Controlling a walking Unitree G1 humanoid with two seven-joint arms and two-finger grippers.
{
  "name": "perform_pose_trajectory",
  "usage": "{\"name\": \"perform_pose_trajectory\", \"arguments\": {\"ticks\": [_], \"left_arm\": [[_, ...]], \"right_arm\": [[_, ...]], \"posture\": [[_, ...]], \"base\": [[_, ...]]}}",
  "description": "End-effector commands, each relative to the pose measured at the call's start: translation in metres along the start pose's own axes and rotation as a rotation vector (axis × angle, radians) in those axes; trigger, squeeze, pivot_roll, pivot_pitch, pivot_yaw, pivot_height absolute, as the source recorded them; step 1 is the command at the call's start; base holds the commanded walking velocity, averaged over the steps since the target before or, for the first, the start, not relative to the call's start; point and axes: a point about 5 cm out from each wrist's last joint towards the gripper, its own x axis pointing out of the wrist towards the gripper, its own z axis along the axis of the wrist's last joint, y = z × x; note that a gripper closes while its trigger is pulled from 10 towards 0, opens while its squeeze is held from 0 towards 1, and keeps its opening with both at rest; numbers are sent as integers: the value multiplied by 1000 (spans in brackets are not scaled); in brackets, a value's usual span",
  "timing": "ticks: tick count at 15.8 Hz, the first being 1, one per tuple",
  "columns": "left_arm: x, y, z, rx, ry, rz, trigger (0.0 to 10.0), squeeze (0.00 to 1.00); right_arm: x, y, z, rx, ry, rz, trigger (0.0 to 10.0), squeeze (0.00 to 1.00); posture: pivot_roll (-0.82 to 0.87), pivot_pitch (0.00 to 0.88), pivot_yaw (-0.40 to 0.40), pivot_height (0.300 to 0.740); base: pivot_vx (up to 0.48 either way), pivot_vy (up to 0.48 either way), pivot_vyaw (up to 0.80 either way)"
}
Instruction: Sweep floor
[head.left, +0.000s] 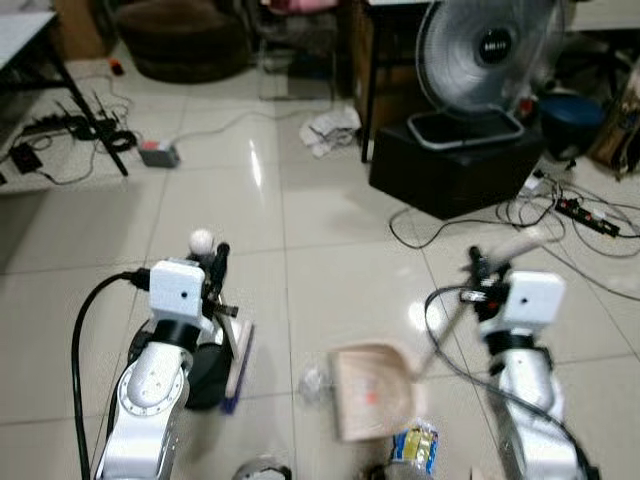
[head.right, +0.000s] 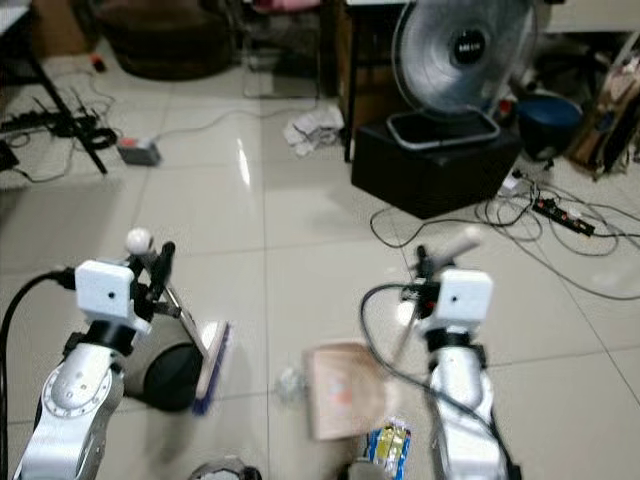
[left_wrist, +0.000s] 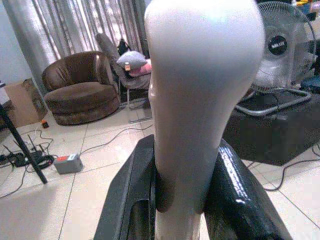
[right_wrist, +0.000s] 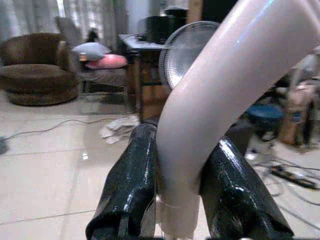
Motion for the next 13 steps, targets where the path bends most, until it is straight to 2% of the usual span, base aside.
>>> {"name": "perform_pose_trajectory", "arguments": {"ticks": [1,5,9,13], "left_arm": [[6,-1,7,30,-29,-20,10000,0],[18,6,-1,30,19,13,10000,0],[32,12,-8,17,43,59,10000,0],[41,12,-13,14,56,58,10000,0]], "right_arm": [[6,-3,9,-4,-44,-22,10000,0],[21,-6,5,12,-11,-28,10000,0],[39,-2,3,-41,-34,2,10000,0],[57,5,-8,-4,-16,3,10000,0]], "posture": [[11,119,49,740],[-4,137,50,740],[4,124,30,740],[13,120,40,740]], "base": [[0,0,0],[0,0,0],[0,0,0],[0,0,0]]}}
